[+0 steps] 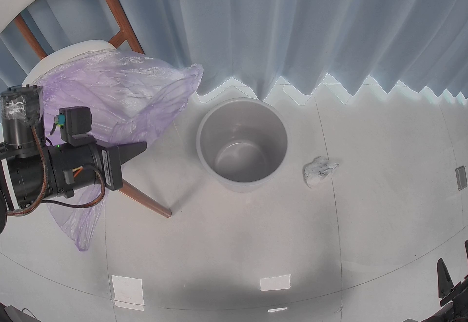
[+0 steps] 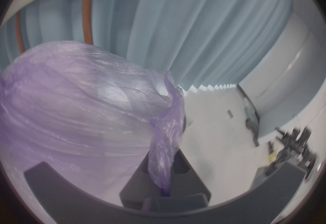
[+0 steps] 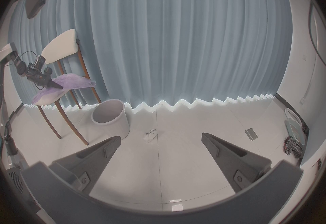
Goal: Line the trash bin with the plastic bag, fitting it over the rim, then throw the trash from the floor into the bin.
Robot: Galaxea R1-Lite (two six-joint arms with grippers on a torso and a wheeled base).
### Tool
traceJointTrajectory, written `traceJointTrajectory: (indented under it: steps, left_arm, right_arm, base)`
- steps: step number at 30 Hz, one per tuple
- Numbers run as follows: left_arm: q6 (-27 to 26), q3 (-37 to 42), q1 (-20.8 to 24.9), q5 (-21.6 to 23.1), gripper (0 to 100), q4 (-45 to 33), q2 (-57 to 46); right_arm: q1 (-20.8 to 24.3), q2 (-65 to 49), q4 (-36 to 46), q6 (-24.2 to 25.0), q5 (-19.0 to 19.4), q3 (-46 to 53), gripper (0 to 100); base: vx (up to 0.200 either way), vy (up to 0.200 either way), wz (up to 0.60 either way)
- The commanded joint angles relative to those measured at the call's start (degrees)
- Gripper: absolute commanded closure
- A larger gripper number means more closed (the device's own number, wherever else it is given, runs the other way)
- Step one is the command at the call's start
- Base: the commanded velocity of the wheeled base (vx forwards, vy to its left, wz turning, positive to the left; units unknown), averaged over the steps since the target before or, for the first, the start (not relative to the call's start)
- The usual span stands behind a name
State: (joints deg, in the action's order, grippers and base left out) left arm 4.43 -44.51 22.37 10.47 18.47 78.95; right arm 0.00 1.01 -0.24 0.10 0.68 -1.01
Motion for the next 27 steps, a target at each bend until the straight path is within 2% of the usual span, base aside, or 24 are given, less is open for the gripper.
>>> traceJointTrajectory:
  steps: [1, 3, 7, 8, 11, 18, 20, 24, 27]
  left_arm:
    - [11.57, -1.02, -1.63, 6.4, 100, 5.44, 0.77]
    - [13.33, -0.05, -2.59, 8.51, 100, 9.13, 0.86]
    - [13.42, 0.47, -2.95, 9.74, 100, 13.96, 1.12]
    - [13.42, -1.63, -2.51, 10.09, 100, 14.93, 2.62]
    - [13.24, -5.06, -1.36, 9.22, 100, 14.84, 5.25]
    - [13.77, -3.39, -3.21, 10.18, 100, 15.11, 5.78]
    - [13.5, -7.0, -4.7, 13.0, 100, 15.54, 9.3]
    - [13.33, -12.27, -4.79, 13.52, 100, 15.81, 14.13]
    - [12.54, -13.06, -3.74, 13.52, 100, 16.25, 16.68]
  right_arm:
    - [0.0, -1.01, -0.02, -0.01, 0.02, 1.01, 0]
    - [0.0, -1.01, -0.02, -0.01, 0.02, 1.01, 0]
    - [0.0, -1.01, -0.02, -0.01, 0.02, 1.01, 0]
    - [0.0, -1.01, -0.02, -0.01, 0.02, 1.01, 0]
    - [0.0, -1.01, -0.02, -0.01, -0.07, 1.01, 0]
    - [0.0, -1.01, -0.02, 0.08, 0.02, 1.01, 0]
    - [0.0, -1.01, -0.02, -0.01, 0.02, 1.01, 0]
    - [0.0, -1.01, -0.02, -0.01, 0.02, 1.01, 0]
    - [0.0, -1.01, -0.02, -0.01, 0.02, 1.01, 0]
  base:
    - [0.0, 0.0, 0.0]
    - [0.0, 0.0, 0.0]
    - [0.0, 0.0, 0.0]
    - [0.0, 0.0, 0.0]
    - [0.0, 0.0, 0.0]
    - [0.0, 0.0, 0.0]
    - [0.0, 0.0, 0.0]
    - [0.0, 0.0, 0.0]
    - [0.0, 0.0, 0.0]
